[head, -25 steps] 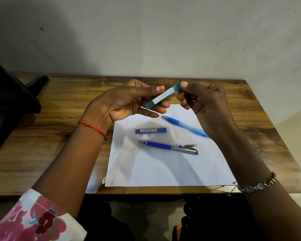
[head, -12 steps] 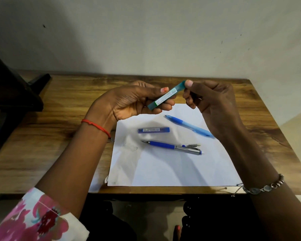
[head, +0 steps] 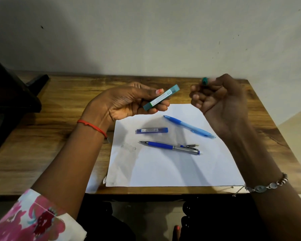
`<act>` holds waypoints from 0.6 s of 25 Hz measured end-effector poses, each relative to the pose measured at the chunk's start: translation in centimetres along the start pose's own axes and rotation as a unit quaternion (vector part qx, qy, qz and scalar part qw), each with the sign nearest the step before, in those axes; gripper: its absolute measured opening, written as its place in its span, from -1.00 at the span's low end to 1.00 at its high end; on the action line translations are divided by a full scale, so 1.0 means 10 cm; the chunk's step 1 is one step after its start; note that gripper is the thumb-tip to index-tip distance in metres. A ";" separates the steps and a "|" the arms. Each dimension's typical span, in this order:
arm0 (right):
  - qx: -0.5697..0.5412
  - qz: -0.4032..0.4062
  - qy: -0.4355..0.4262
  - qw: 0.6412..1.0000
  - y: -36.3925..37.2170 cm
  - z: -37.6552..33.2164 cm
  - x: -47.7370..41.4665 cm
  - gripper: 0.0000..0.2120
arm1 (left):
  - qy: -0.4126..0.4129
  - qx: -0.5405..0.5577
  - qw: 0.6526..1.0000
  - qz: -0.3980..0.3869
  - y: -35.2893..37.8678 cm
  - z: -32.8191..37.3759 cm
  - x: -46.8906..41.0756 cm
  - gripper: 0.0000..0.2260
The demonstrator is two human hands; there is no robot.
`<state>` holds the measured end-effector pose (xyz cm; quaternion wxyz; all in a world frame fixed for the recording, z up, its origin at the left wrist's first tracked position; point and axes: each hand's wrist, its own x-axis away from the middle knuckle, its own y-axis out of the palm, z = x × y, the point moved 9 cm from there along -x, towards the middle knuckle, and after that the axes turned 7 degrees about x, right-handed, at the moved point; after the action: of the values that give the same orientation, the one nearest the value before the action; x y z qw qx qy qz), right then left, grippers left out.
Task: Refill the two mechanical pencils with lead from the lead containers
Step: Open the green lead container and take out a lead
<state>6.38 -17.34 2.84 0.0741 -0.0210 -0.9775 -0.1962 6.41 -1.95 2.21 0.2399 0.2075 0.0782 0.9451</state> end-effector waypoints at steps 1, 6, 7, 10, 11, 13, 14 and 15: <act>-0.003 -0.014 0.041 0.999 0.05 0.08 0.01 -0.79 | -0.003 -0.003 1.000 -0.001 0.00 -0.01 0.00 -0.80; 0.058 -0.046 0.120 0.990 0.15 0.25 0.05 -0.89 | -0.021 -0.006 1.000 0.018 -0.04 -0.03 -0.01 -0.79; 0.055 -0.045 0.119 0.990 0.14 0.25 0.05 -0.89 | -0.024 -0.007 0.999 0.023 -0.04 -0.03 -0.01 -0.79; 0.046 -0.048 0.117 0.991 0.14 0.25 0.04 -0.86 | -0.029 -0.004 0.999 0.036 -0.05 -0.04 0.00 -0.71; 0.056 -0.052 0.113 0.991 0.15 0.25 0.05 -0.87 | -0.030 -0.002 0.999 0.040 -0.06 -0.04 0.00 -0.69; 0.089 -0.062 0.105 0.989 0.16 0.25 0.05 -0.89 | -0.032 0.005 0.998 0.049 -0.06 -0.04 0.01 -0.68; 0.106 -0.067 0.102 0.987 0.17 0.26 0.05 -0.90 | -0.034 0.009 0.998 0.053 -0.07 -0.03 0.01 -0.68; 0.119 -0.071 0.099 0.985 0.18 0.26 0.05 -0.91 | -0.035 0.013 0.998 0.057 -0.07 -0.03 0.01 -0.68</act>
<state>5.65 -14.68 1.24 0.1589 0.0766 -0.9807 -0.0844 6.50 -1.27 1.80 0.1853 0.2479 0.0700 0.9483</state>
